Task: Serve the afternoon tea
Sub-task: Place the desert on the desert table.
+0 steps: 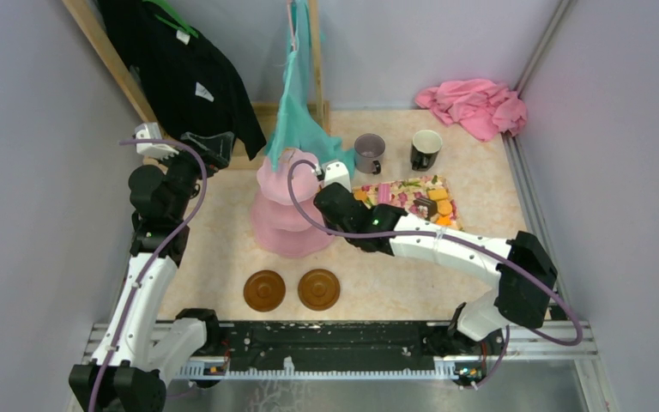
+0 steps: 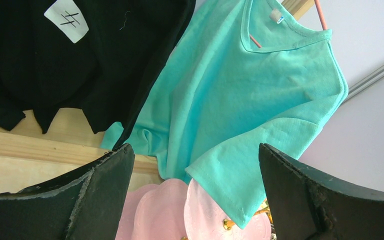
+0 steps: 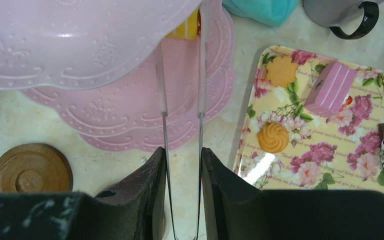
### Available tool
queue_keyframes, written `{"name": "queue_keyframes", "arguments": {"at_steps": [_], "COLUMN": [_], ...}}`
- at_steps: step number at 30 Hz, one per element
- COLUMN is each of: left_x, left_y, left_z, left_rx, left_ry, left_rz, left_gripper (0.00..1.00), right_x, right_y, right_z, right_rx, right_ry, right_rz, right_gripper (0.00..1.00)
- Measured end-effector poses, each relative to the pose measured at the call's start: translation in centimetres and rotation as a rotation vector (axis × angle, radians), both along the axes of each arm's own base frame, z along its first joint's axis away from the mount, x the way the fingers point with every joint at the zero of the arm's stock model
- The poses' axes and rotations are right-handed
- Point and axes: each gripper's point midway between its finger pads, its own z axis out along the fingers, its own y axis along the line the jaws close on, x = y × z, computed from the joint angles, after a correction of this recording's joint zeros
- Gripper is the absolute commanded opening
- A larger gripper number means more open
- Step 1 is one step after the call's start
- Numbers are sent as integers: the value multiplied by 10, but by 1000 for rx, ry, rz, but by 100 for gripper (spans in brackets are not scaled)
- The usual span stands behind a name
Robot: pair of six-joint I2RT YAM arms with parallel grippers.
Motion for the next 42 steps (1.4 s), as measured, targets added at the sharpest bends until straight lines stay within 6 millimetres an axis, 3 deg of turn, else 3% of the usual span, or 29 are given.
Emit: {"name": "queue_keyframes", "arguments": {"at_steps": [9,30,42], "left_x": [0,1,1], "left_y": [0,-2,-2], "left_z": [0,-2,-2], "left_rx": [0,-3,-6], "left_ry": [0,6,7], "left_rz": [0,-9,-12], "left_gripper": [98,98,98], "right_x": [0,-6,-7], "right_y": [0,4,0], "right_z": [0,2,18], "right_rx": [1,-2,15], "right_ry": [0,-12,-52], "right_rz": [1,13,-3], "right_gripper": [38,37,37]}}
